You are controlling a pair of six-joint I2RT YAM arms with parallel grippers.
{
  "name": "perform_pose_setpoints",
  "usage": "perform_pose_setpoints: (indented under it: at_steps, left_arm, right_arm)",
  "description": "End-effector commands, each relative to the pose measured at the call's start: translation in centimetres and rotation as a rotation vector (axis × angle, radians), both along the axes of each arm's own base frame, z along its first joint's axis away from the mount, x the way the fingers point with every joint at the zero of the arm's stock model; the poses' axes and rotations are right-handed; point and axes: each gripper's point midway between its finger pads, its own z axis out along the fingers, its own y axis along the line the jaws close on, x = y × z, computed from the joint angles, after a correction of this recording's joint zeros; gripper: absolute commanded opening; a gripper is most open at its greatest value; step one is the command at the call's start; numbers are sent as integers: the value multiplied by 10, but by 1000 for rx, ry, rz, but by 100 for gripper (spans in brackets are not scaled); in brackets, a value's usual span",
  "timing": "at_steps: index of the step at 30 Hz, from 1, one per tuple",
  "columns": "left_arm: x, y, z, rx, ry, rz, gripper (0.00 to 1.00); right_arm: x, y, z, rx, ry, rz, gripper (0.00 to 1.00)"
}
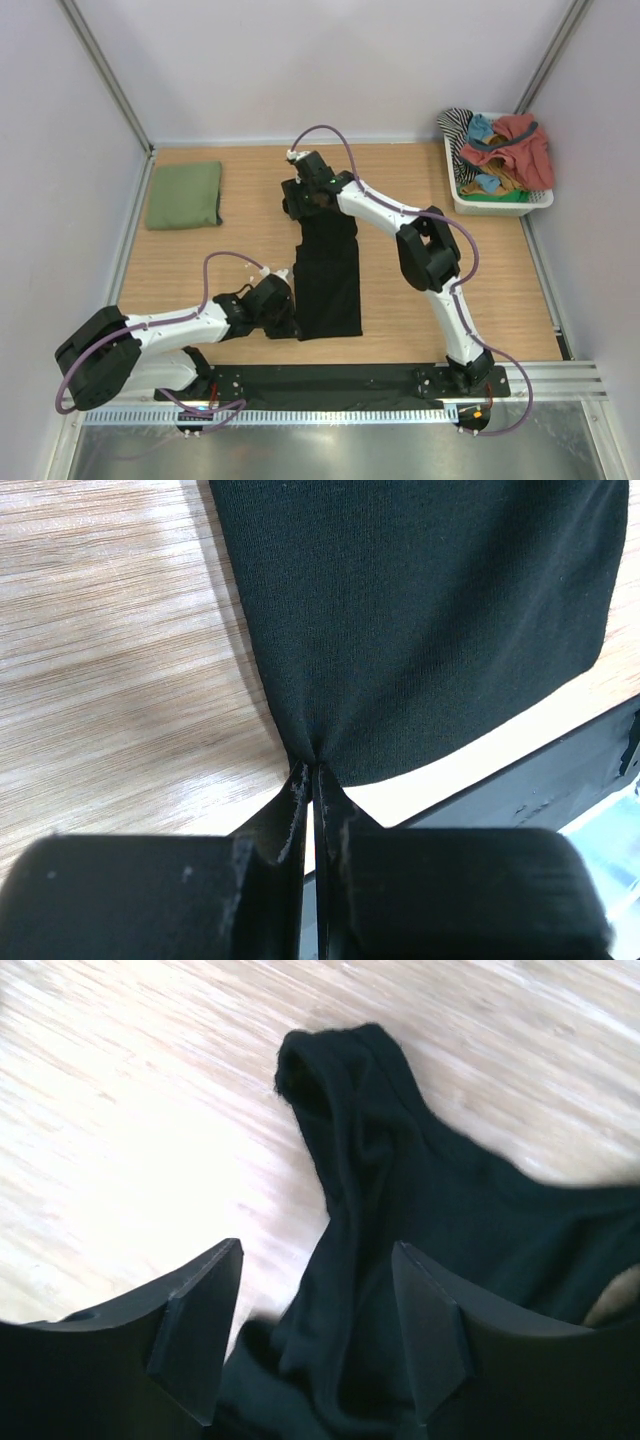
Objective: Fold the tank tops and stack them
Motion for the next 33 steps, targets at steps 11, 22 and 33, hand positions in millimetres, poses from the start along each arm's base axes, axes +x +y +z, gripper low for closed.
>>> perform_pose_setpoints:
  at_steps: [11, 22, 33]
  left_arm:
    - [-14, 7, -13, 33, 56, -26, 3]
    - [-21, 8, -14, 27, 79, -43, 3]
    - [-44, 9, -25, 57, 107, -69, 2]
  right_arm:
    - [52, 7, -15, -179, -142, 15, 71]
    - [58, 14, -41, -263, -179, 13, 27]
    - [116, -63, 27, -192, -319, -467, 14]
